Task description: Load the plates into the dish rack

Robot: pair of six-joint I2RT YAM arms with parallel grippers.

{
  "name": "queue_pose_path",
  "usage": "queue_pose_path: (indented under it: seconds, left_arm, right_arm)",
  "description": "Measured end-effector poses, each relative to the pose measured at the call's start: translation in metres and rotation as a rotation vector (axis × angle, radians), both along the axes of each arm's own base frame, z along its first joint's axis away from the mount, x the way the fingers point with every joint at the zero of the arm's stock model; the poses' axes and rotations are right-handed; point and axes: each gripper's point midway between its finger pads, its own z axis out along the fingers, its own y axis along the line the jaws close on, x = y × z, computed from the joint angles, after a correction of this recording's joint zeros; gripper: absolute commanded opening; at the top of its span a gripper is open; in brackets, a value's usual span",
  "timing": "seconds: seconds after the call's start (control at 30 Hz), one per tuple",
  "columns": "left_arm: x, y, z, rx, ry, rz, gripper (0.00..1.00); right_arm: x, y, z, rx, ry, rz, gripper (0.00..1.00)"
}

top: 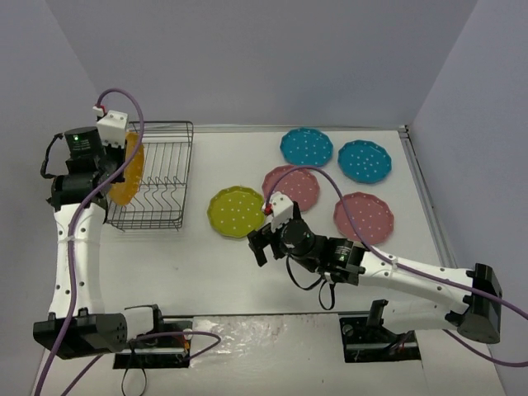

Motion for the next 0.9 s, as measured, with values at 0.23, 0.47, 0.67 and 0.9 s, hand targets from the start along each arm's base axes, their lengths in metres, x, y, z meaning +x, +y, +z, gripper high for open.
queue_pose_path:
  seconds: [0.23,0.47,0.67,0.9]
  left_arm:
    - [0.041,0.051,-0.038,0.000,0.066,0.007,0.00]
    - [0.063,0.064,-0.063,-0.006,0.103,-0.022,0.00]
    - [0.077,0.070,-0.058,0.012,0.054,-0.019,0.00]
    - [0.086,0.079,-0.050,0.036,0.004,0.002,0.00]
  right_arm:
    - [0.001,0.019,-0.033,-0.052,0.069,0.069,1.00]
    - [0.015,0.017,-0.048,-0.053,0.133,0.087,1.00]
    - [0.021,0.018,-0.045,-0.013,0.155,0.110,1.00]
    - [0.018,0.022,-0.046,0.006,0.171,0.139,1.00]
